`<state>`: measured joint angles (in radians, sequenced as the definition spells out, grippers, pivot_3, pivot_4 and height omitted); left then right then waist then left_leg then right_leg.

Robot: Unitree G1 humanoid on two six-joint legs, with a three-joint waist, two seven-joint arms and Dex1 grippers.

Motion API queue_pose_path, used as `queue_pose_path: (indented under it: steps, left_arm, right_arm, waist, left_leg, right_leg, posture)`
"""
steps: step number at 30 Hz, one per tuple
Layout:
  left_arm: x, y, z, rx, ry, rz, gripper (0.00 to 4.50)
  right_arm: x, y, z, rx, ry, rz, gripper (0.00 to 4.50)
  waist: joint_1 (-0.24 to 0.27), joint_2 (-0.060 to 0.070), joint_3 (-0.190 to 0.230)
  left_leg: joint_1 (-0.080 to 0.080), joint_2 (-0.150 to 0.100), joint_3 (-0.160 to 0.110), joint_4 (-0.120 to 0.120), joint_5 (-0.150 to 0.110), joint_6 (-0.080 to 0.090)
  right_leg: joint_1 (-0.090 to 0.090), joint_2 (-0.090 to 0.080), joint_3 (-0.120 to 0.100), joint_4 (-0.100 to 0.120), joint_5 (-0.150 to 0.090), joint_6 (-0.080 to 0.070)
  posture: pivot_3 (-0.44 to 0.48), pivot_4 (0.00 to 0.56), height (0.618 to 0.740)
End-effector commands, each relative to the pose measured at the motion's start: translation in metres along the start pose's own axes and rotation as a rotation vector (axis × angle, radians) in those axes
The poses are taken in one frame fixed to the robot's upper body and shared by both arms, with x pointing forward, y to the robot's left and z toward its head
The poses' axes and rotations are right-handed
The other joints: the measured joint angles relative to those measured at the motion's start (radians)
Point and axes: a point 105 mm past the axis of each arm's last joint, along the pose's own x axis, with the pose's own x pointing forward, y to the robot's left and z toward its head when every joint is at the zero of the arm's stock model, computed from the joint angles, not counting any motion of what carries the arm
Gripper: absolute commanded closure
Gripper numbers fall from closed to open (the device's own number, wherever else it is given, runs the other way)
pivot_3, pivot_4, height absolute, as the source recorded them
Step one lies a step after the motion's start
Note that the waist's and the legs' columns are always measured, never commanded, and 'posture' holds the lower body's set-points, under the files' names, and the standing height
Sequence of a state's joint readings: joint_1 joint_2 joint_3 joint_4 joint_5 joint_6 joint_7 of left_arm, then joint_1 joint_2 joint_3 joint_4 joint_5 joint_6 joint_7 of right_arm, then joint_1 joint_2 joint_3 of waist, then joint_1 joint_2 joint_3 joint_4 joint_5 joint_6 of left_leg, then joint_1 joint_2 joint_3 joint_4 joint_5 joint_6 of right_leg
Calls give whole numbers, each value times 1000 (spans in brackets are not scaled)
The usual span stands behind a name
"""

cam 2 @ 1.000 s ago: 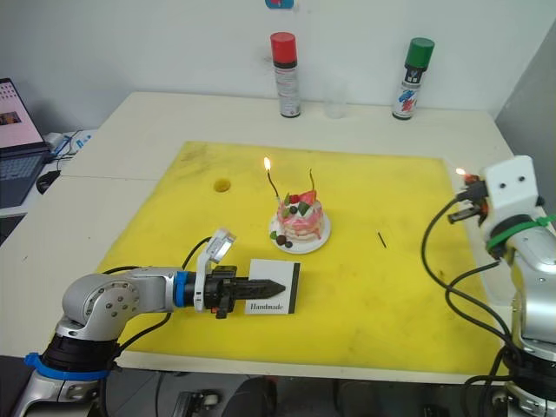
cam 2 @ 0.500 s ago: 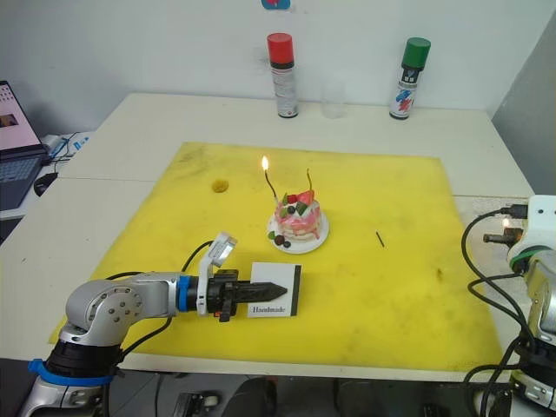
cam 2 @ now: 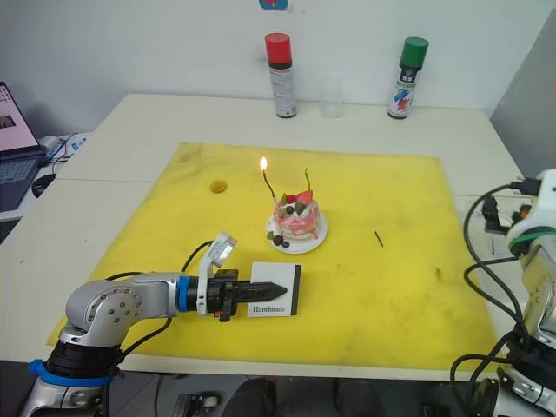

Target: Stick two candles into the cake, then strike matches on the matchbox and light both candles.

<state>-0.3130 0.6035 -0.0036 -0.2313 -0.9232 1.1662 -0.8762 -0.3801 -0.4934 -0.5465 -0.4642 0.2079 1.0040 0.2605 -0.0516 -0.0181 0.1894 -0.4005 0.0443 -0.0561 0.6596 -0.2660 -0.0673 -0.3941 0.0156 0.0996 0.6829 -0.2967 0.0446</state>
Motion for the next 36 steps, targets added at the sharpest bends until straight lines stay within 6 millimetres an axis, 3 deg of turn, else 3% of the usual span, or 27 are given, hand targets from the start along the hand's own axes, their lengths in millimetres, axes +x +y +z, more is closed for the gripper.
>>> queue_pose_path:
  steps: [1,6,9,23,26,36]
  left_arm:
    - [-4,-6,7,35,-25,-14,4500]
    - [-6,-6,7,36,-22,-10,4500]
    - [-7,-6,7,36,-19,-8,4500]
    - [-9,-8,7,33,-17,-5,4500]
    - [-9,-8,7,32,-17,-2,4500]
    - [-10,-8,7,31,-9,-1,4500]
  right_arm:
    - [-16,52,19,-103,-133,245,10]
    - [-32,98,-13,-165,-103,410,10]
    - [-35,112,-33,-170,-77,462,10]
    - [-11,130,-85,-146,51,418,10]
    - [-7,131,-89,-109,73,395,574]
    - [-11,141,-99,-108,176,394,4194]
  waist:
    - [-1,0,0]
    - [1,0,0]
    - [1,0,0]
    - [0,0,0]
    - [0,0,0]
    - [1,0,0]
  left_leg:
    - [0,0,0,0,0,0]
    - [-1,0,-1,0,0,0]
    - [-1,0,0,0,0,0]
    - [0,0,-1,0,0,0]
    - [0,0,-1,0,0,0]
    - [0,0,-1,1,0,0]
  right_leg:
    - [0,0,0,0,0,0]
    - [0,0,-1,-1,0,0]
    - [0,-1,0,-1,0,0]
    - [1,0,0,0,-2,4]
    - [1,0,0,0,-2,4]
    - [1,0,-1,0,-2,4]
  posture:
    - [0,150,724]
    - [0,150,724]
    - [0,150,724]
    - [0,150,724]
    - [0,150,724]
    - [0,150,724]
